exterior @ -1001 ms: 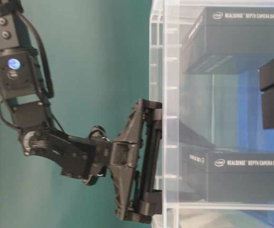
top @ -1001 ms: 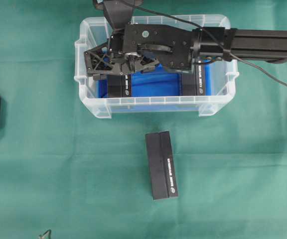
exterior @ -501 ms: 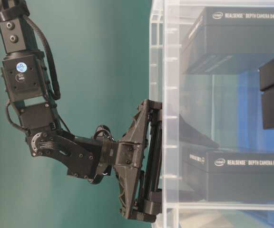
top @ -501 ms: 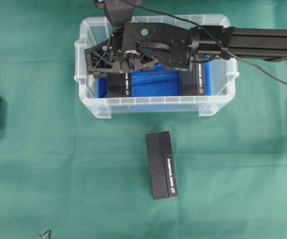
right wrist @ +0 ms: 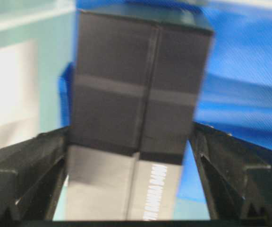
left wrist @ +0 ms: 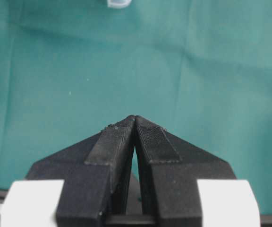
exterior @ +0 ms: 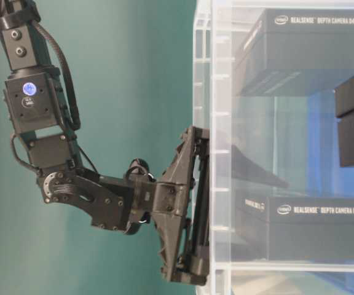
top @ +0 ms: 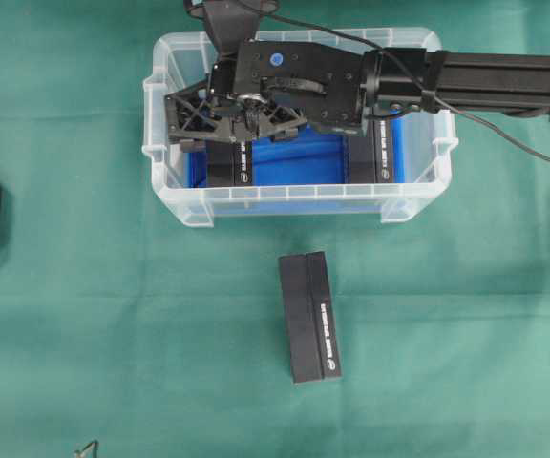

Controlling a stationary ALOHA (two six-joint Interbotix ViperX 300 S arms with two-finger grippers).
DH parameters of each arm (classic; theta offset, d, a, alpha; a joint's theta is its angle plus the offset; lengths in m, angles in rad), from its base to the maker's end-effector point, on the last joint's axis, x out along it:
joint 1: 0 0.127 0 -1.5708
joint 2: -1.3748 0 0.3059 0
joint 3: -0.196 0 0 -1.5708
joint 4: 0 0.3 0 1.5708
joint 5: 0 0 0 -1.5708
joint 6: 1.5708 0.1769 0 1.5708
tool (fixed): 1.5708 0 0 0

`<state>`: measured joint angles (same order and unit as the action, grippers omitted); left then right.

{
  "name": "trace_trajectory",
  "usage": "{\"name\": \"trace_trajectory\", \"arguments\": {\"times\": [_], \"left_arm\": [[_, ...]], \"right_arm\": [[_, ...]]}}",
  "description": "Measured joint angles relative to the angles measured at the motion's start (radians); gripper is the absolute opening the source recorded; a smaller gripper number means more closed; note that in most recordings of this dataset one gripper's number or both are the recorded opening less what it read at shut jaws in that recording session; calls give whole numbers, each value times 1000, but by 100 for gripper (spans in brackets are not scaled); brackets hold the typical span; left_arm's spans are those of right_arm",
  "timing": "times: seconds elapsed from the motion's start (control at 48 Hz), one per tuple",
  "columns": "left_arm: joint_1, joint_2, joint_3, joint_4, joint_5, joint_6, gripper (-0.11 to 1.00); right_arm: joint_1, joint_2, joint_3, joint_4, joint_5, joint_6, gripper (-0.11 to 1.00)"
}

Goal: Take the box out of the case with the right arm.
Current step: 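Close the right gripper on the left black box, then lift the left box up out of the case with the right gripper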

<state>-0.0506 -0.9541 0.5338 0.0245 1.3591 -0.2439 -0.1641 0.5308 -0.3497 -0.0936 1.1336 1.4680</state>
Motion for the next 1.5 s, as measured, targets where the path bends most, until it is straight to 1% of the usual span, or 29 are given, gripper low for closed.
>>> {"name": "trace_trajectory", "arguments": {"times": [0.083, 0.584, 0.751, 0.897, 1.126, 1.376, 1.502], "left_arm": [[-2, 0, 2, 0, 0, 0, 0], [-2, 0, 2, 0, 0, 0, 0], [0, 0, 2, 0, 0, 0, 0], [0, 0, 2, 0, 2, 2, 0], [0, 0, 2, 0, 2, 2, 0], [0, 0, 2, 0, 2, 2, 0], [0, 0, 2, 0, 2, 2, 0]], "right_arm": [[2, 0, 0, 3, 18, 3, 66], [3, 0, -5, 2, 25, 8, 66], [5, 2, -21, 0, 35, 8, 66], [8, 0, -51, 2, 67, 8, 66], [12, -12, -138, -8, 173, 9, 66], [28, -38, -291, -60, 318, 11, 66], [32, -38, -368, -75, 387, 11, 66]]}}
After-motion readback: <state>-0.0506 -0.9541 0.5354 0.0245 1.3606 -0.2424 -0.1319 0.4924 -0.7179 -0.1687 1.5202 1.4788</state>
